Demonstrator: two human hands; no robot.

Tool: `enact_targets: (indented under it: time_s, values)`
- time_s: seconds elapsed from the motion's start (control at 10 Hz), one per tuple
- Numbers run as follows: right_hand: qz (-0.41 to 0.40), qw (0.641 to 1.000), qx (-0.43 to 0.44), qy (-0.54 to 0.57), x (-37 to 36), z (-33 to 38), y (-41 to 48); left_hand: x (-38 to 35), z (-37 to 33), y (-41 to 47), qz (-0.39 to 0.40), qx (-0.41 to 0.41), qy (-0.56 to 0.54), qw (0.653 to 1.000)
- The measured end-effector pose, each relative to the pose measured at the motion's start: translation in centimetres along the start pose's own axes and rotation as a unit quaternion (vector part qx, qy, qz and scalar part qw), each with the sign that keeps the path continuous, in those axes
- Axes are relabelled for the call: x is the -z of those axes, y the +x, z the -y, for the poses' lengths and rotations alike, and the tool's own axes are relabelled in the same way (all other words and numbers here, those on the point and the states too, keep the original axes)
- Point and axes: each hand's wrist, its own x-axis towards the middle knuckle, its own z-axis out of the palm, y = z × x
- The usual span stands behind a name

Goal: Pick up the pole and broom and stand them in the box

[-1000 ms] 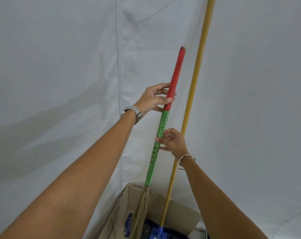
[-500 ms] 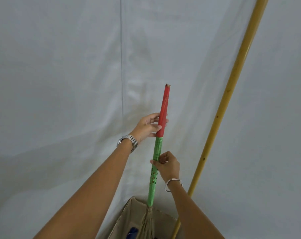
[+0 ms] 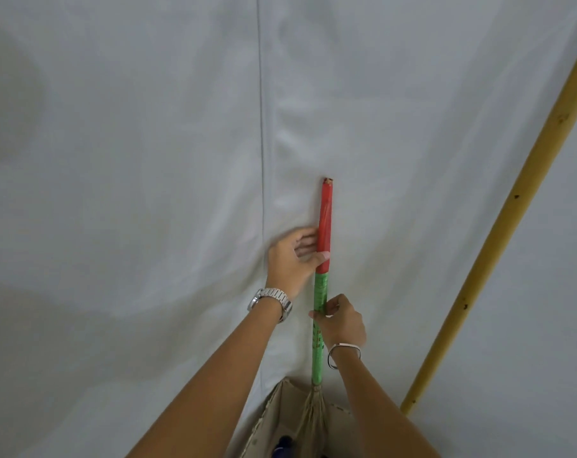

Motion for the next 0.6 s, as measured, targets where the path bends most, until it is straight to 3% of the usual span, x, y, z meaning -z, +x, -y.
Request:
enact_targets:
  time_s: [0.1,0.2,0.4,0.5,0.6]
  values:
    - [0.007,1.000,0.005,-0.025,-0.3,0.5,-0.2,-0.8,0.5,-0.8,-0.091,-0.083,0.099,0.987]
    - [0.003,1.000,0.003,-0.009,-0.2,0.8,-0.4,-1.7,0.7,-2.3,-0.168,-0.116,0.160,0.966]
    - [0.047,0.998,0.028,0.003,0.3,0.2,-0.4,-2.5,1.1,-2.6,-0.160,-0.089,0.163,0.969]
    - [0.043,0.997,0.059,-0.015,0.8,-1.0,-1.1,-2.3,0.9,-3.3,-0.180,-0.127,0.201,0.954]
    - [-0.156,0.964,0.195,-0.088,2.1,-2.4,-2.4,-1.8,0.3,-4.5,-0.183,-0.226,0.305,0.907]
